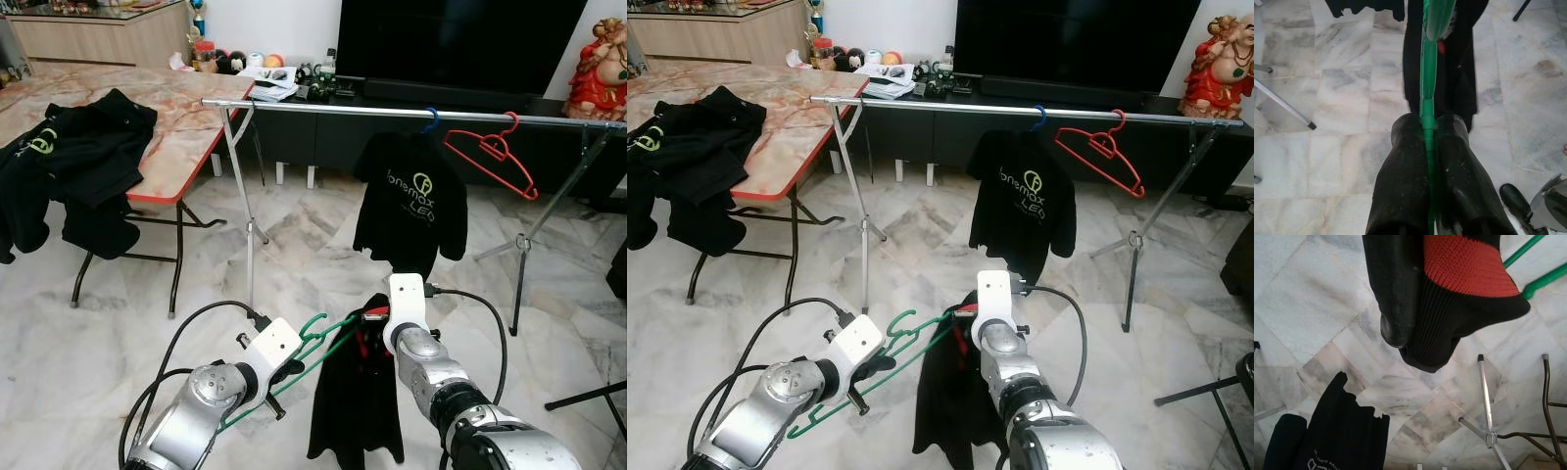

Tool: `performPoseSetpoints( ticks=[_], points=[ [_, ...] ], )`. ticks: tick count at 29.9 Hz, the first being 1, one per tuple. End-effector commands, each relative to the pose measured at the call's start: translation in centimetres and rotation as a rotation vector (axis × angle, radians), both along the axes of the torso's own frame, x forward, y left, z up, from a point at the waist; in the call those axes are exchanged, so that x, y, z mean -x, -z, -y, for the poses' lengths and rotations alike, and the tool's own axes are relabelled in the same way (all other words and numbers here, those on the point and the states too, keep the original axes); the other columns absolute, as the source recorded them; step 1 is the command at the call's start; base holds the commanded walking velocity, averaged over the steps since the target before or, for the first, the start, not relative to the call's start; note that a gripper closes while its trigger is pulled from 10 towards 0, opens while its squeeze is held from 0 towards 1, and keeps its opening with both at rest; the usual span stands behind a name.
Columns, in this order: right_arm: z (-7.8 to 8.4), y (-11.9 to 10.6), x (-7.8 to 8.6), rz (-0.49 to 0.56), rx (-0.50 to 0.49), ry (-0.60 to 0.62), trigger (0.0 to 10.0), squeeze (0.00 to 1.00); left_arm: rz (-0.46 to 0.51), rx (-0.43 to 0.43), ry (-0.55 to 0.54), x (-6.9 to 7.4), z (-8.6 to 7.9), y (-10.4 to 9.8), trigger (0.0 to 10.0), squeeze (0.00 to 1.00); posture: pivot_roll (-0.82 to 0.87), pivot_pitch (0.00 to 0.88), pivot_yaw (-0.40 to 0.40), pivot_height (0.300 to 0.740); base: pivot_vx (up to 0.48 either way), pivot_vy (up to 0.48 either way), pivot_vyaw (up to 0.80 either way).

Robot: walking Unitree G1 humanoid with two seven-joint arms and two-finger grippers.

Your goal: Hang hanger

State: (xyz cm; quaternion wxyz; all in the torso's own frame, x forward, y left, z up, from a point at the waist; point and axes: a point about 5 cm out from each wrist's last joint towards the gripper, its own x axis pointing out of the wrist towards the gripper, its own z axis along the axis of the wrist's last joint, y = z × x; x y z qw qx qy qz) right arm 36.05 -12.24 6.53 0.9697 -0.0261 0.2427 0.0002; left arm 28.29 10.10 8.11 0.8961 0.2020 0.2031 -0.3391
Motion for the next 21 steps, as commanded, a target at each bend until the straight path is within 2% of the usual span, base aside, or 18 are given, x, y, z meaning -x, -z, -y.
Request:
performPoseSetpoints(
  ticks=[1, 4, 9, 11, 15, 21],
  points=[
    [0.1, -1.0, -0.6, 0.029, -0.013, 0.013, 10.0, 0.0, 0.002, -0.021, -0.002, -0.2, 0.2, 0.0, 10.0, 0.0, 0.19, 0.0, -0.077, 0.74, 0.0, 0.0, 0.0],
    [-0.5, -1.1, -0.7, 0.026, -0.032, -0.023, 10.0, 0.0, -0.001, -0.008, 0.02, -0.1, 0.8, 0.1, 10.0, 0.0, 0.19, 0.0, -0.077, 0.74, 0.0, 0.0, 0.0],
    [-2.9, -1.4, -0.6, 0.034, -0.055, -0.207, 10.0, 0.0, -0.005, 0.036, 0.045, 0.2, 1.7, -0.1, 10.0, 0.0, 0.19, 0.0, -0.079, 0.74, 0.0, 0.0, 0.0],
    [-3.9, -1.5, -0.4, 0.051, -0.021, -0.306, 10.0, 0.0, -0.016, 0.058, 0.088, 0.5, 2.4, -0.1, 10.0, 0.0, 0.19, 0.0, -0.079, 0.74, 0.0, 0.0, 0.0],
    [-4.1, -1.6, -0.4, 0.064, 0.013, -0.352, 10.0, 0.0, -0.02, 0.074, 0.097, 0.6, 2.8, 0.0, 10.0, 0.0, 0.18, 0.0, -0.075, 0.74, 0.0, 0.0, 0.0],
    [-4.3, -2.3, -0.6, 0.078, -0.011, -0.39, 10.0, 0.0, -0.018, 0.069, 0.066, 0.1, 2.8, 0.1, 10.0, 0.0, 0.17, 0.0, -0.073, 0.74, 0.0, 0.0, 0.0]
  ],
)
